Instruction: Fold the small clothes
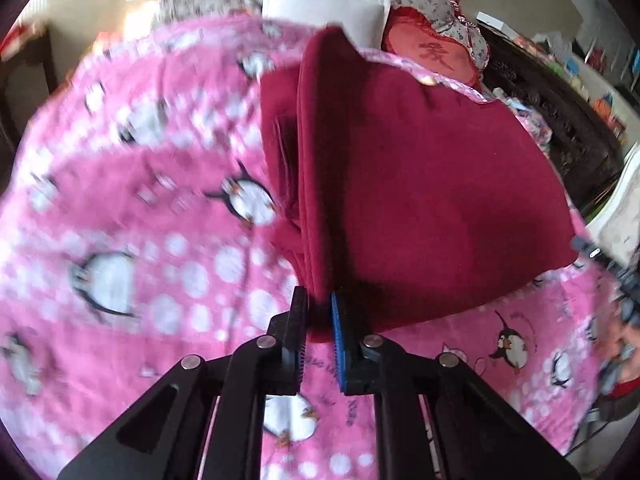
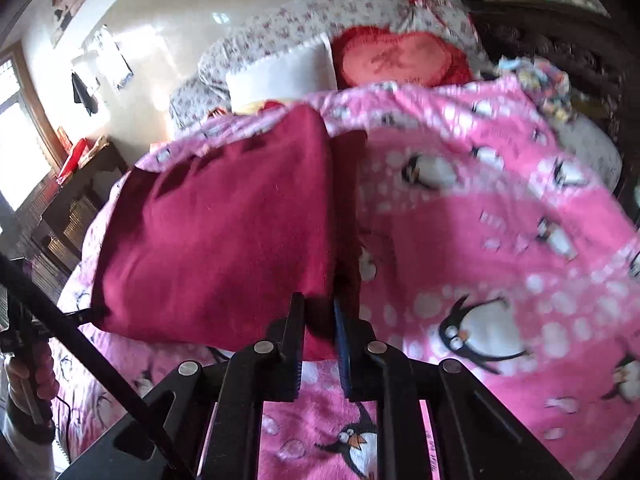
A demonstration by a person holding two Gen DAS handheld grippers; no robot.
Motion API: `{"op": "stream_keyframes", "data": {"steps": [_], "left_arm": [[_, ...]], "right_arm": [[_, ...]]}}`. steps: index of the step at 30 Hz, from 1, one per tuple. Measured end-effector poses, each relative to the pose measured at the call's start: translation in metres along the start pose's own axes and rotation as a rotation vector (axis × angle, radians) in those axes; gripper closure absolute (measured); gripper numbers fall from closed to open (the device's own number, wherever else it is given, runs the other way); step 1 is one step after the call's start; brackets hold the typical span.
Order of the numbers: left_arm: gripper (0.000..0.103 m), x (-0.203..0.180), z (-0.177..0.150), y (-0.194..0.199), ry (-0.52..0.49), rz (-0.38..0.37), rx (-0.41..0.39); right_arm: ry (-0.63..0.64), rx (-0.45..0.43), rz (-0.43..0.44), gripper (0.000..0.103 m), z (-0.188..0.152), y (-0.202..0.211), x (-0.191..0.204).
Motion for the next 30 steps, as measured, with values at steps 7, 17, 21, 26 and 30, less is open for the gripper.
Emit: {"op": "stream_keyframes", "data": {"steps": [7,17,21,26,30], "left_arm": [[0.055,-0.002,0.027,0.027,0.004,0.092,-0.105],[0.053,-0.01,0.069,-0.026,0.047,0.225,-0.115],[0.05,-0.006,0.078,-0.042,0.071,0.213,-0.099],[0.042,-0.003,0.083,-0.051,0.073,0.209,-0.098],[0.038,0.006,0.083,-0.054,0.114,0.16,-0.074]], "right_arm": [[0.091,-0.03,0.062,0.081,0.036,-0.014,0.052],[0.164,0.037,0.087,0.081,0.082,-0.119,0.1],[0.2,0.073,0.071,0.081,0.089,-0.157,0.11],[0.232,0.128,-0.012,0.08,0.094,-0.204,0.111],[0.217,0.13,-0.029,0.074,0.103,-0.218,0.109]]}}
Point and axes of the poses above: each gripper's, at about its wrist camera, not at the fingertips, and y roughly against the way its jaws point, x to its left, z to its top, the point moved 6 cm from there along -y, roughly the way its jaws point, and after that the axes turned 14 degrees about z, right-handed, at the moved point
